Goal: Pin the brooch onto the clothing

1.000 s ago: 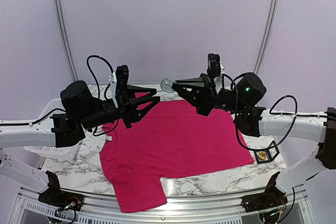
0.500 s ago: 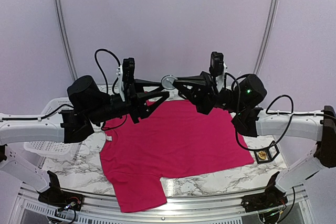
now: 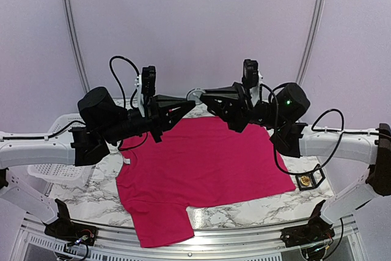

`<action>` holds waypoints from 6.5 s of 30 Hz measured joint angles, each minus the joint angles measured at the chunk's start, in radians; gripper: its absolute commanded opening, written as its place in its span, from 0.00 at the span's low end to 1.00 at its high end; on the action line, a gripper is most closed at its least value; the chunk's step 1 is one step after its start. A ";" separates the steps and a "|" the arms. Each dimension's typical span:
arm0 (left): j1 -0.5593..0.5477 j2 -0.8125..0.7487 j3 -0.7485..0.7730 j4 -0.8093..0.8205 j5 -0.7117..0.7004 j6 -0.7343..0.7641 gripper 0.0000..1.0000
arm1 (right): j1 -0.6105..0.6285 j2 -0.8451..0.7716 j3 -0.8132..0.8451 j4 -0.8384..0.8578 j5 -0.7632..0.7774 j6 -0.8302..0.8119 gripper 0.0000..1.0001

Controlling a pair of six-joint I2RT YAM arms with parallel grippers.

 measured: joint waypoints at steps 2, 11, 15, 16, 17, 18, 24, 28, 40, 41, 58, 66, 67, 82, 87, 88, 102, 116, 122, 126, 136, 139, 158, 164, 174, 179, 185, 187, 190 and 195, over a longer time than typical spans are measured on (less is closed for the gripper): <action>-0.001 -0.005 -0.005 0.000 -0.009 0.003 0.00 | -0.005 -0.005 0.035 -0.087 -0.011 -0.032 0.38; -0.002 -0.016 -0.027 -0.011 -0.065 0.052 0.00 | -0.033 -0.023 0.251 -0.629 -0.105 -0.291 0.45; -0.002 -0.016 -0.027 -0.016 -0.065 0.070 0.00 | -0.035 -0.039 0.281 -0.760 -0.105 -0.359 0.31; -0.002 -0.016 -0.027 -0.018 -0.065 0.074 0.00 | -0.037 -0.041 0.280 -0.781 -0.105 -0.367 0.31; -0.002 -0.016 -0.027 -0.019 -0.065 0.075 0.00 | -0.038 -0.042 0.281 -0.797 -0.103 -0.373 0.31; -0.002 -0.016 -0.027 -0.021 -0.065 0.077 0.00 | -0.039 -0.041 0.281 -0.809 -0.101 -0.377 0.31; -0.002 -0.016 -0.027 -0.035 -0.064 0.082 0.00 | -0.043 -0.041 0.280 -0.838 -0.093 -0.384 0.29; -0.002 -0.016 -0.027 -0.039 -0.064 0.086 0.00 | -0.043 -0.041 0.280 -0.836 -0.093 -0.376 0.28; -0.001 -0.016 -0.025 -0.062 -0.064 0.109 0.00 | -0.043 -0.032 0.281 -0.835 -0.080 -0.346 0.06; -0.001 -0.016 -0.025 -0.064 -0.064 0.112 0.00 | -0.043 -0.031 0.280 -0.835 -0.080 -0.343 0.06; 0.016 -0.034 -0.021 -0.171 -0.045 0.320 0.00 | -0.042 0.033 0.418 -1.126 -0.080 -0.454 0.10; 0.017 -0.042 -0.022 -0.223 -0.050 0.350 0.00 | -0.027 0.061 0.453 -1.209 -0.045 -0.499 0.25; 0.016 -0.043 -0.022 -0.225 -0.053 0.351 0.00 | -0.024 0.063 0.459 -1.216 -0.037 -0.507 0.28; -0.002 -0.077 -0.022 -0.227 -0.090 0.351 0.00 | -0.014 0.035 0.465 -1.369 -0.010 -0.684 0.61; -0.002 -0.077 -0.009 -0.278 -0.090 0.351 0.00 | -0.014 -0.011 0.467 -1.358 0.047 -0.681 0.39; -0.002 -0.077 0.000 -0.302 -0.089 0.351 0.00 | -0.014 -0.013 0.475 -1.357 0.062 -0.679 0.35; 0.000 -0.077 0.066 -0.457 -0.092 0.342 0.00 | -0.014 0.003 0.492 -1.358 0.065 -0.692 0.04; 0.003 -0.077 0.085 -0.494 -0.139 0.349 0.09 | -0.014 0.008 0.475 -1.316 0.035 -0.680 0.00; 0.006 -0.077 0.082 -0.507 -0.259 0.340 0.80 | -0.011 0.002 0.340 -1.135 0.112 -0.648 0.00; 0.022 -0.107 0.011 -0.506 -0.362 0.293 0.81 | -0.010 0.008 0.274 -1.050 0.217 -0.662 0.00; 0.061 -0.067 -0.346 -0.525 -0.534 -0.054 0.63 | 0.011 0.262 0.179 -0.739 0.515 -0.823 0.00; 0.060 0.001 -0.412 -0.500 -0.540 -0.117 0.65 | 0.038 0.348 0.145 -0.649 0.552 -0.908 0.00; 0.062 0.249 -0.497 -0.236 -0.544 -0.212 0.29 | 0.153 0.642 0.116 -0.357 0.576 -1.140 0.00; 0.063 0.249 -0.533 -0.171 -0.505 -0.211 0.00 | 0.165 0.684 0.114 -0.311 0.576 -1.143 0.00; 0.089 0.206 -0.569 -0.142 -0.420 -0.195 0.00 | 0.209 0.755 0.113 -0.213 0.612 -1.151 0.00; 0.128 0.154 -0.575 -0.142 -0.340 -0.196 0.00 | 0.233 0.757 0.080 -0.153 0.668 -1.152 0.00; 0.131 0.128 -0.578 -0.142 -0.248 -0.194 0.00 | 0.296 0.762 0.026 -0.056 0.817 -1.142 0.00; 0.136 0.125 -0.578 -0.142 -0.227 -0.191 0.00 | 0.311 0.772 0.025 -0.029 0.854 -1.129 0.00; 0.146 0.113 -0.578 -0.142 -0.208 -0.187 0.00 | 0.313 0.785 0.024 0.003 0.888 -1.123 0.00; 0.163 0.095 -0.578 -0.142 -0.196 -0.180 0.00 | 0.312 0.792 0.005 0.036 0.905 -1.123 0.00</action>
